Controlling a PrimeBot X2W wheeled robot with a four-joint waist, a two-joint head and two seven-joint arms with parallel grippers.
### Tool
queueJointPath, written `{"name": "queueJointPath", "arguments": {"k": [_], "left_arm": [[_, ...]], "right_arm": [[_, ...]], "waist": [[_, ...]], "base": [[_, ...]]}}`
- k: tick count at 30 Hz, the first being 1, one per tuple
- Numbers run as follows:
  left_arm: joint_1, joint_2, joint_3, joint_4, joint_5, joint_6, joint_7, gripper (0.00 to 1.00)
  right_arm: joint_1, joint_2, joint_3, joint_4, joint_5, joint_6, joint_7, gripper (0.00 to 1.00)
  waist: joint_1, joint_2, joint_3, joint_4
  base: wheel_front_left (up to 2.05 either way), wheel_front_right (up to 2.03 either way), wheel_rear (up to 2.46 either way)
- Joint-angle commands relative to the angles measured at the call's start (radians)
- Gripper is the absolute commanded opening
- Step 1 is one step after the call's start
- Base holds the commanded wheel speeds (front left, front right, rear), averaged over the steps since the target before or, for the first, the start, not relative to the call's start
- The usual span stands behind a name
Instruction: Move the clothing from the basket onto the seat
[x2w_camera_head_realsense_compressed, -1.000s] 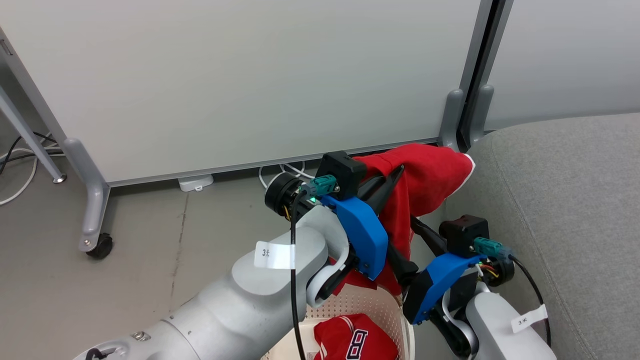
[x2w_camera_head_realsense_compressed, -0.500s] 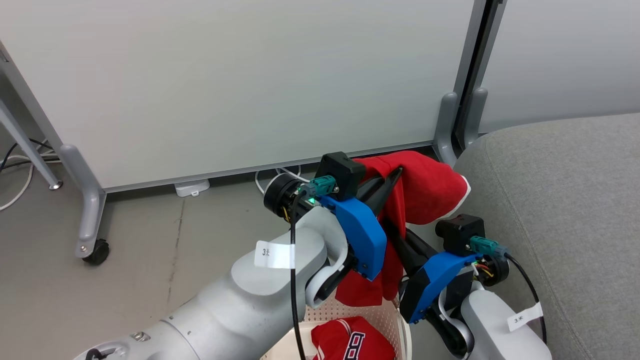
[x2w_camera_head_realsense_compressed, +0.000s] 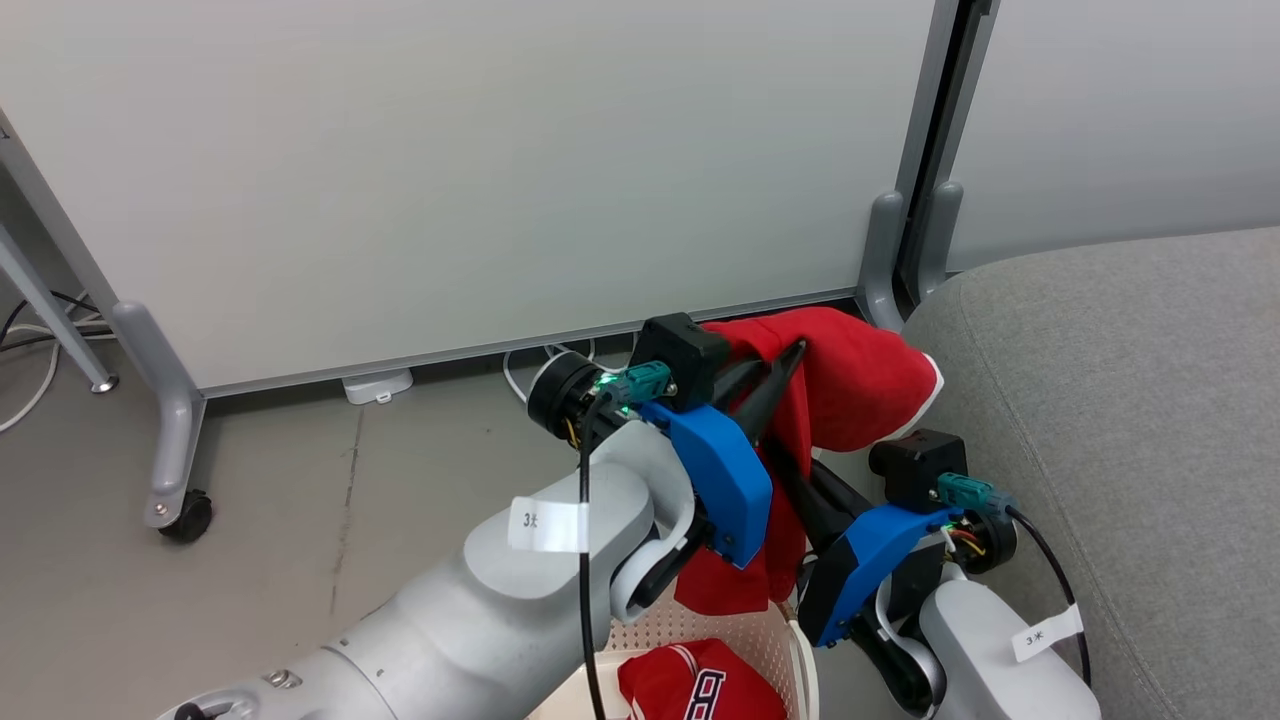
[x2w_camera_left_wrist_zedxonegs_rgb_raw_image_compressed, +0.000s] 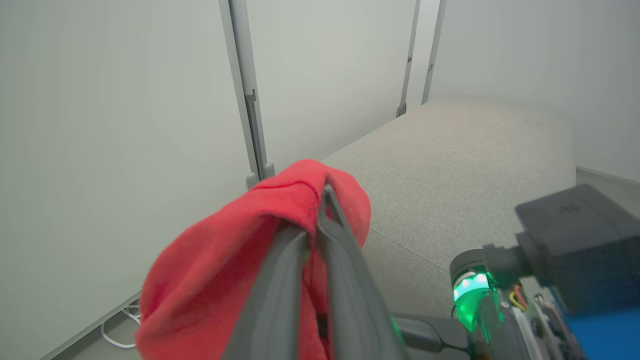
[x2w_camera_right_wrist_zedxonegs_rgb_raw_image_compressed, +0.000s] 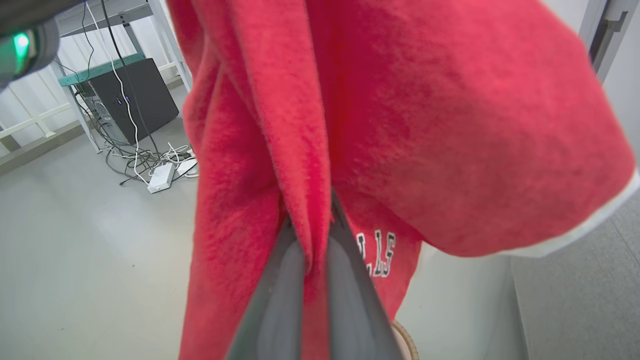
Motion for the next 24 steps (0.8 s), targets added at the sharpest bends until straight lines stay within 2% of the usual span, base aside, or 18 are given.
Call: {"name": "queueJointPath", "arguments": {"k": [1, 8, 13, 18, 24], "left_arm": [[0.007, 0.0, -0.001, -0.001, 0.016, 0.005, -0.022, 1.0], [0.067, 0.0, 0.019, 0.019, 0.078, -0.004, -0.065, 1.0], [0.16, 0.036, 0.153, -0.053, 0.201, -0.012, -0.065, 1.0], [0.289, 0.081, 0.286, -0.154, 0.335, -0.047, -0.066, 1.0], [0.453, 0.126, 0.457, -0.263, 0.478, -0.064, -0.066, 1.0]], "right_arm": [[-0.008, -0.004, 0.003, 0.007, 0.006, 0.0, -0.004, 0.0], [0.0, -0.003, -0.008, -0.004, -0.008, 0.0, -0.012, 0.0], [0.016, -0.003, -0.034, -0.013, -0.025, 0.0, -0.016, 0.0], [0.028, -0.003, -0.058, -0.033, -0.042, 0.0, -0.011, 0.0], [0.039, -0.003, -0.081, -0.059, -0.058, 0.0, 0.0, 0.0]], "waist": [[0.0, 0.0, -0.001, -0.001], [0.0, 0.0, 0.001, 0.0], [0.0, 0.0, 0.008, 0.009], [0.0, 0.0, 0.018, 0.019], [0.0, 0.0, 0.03, 0.027]], "base": [[0.0, 0.0, 0.0], [0.0, 0.0, 0.0], [0.0, 0.0, 0.0], [0.0, 0.0, 0.0], [0.0, 0.0, 0.0]]}}
